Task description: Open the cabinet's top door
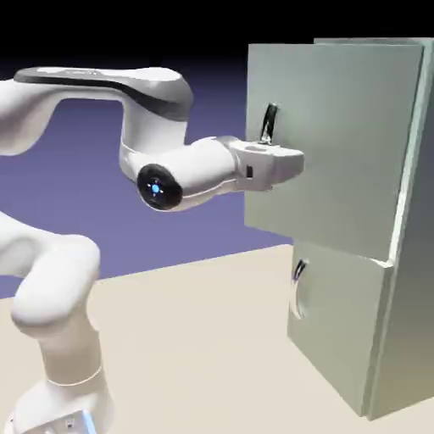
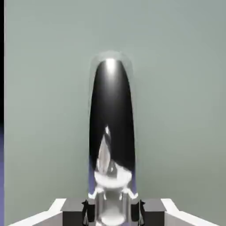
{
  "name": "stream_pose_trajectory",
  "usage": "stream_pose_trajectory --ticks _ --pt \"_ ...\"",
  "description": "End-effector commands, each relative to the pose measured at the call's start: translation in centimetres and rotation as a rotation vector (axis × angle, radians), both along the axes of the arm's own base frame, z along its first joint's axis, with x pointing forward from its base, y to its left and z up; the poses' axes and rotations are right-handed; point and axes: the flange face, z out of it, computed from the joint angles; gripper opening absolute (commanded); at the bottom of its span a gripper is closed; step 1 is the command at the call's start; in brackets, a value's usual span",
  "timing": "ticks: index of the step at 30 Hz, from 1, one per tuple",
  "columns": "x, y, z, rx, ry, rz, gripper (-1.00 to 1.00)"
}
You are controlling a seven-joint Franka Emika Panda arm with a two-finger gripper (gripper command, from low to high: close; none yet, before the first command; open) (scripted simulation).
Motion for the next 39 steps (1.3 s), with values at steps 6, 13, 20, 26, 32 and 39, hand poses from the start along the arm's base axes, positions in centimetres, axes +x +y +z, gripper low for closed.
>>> stream_pose_trajectory --ticks 6,13,20,26,32,39 --pt "-1.5 -4.4 0.0 0.001 0.000 0.169 -1.00" --pt "-2.2 -9.9 0.0 0.001 0.000 0.370 -1.00" --pt "-1.9 -15.0 0.0 0.001 0.000 0.557 -1.00" --pt "-1.1 -18.5 0.0 0.001 0.000 0.689 -1.00" --pt "-0.3 -20.9 0.0 0.001 0.000 0.781 -1.00" --pt "0.9 -23.5 0.0 0.000 0.000 0.888 -1.00"
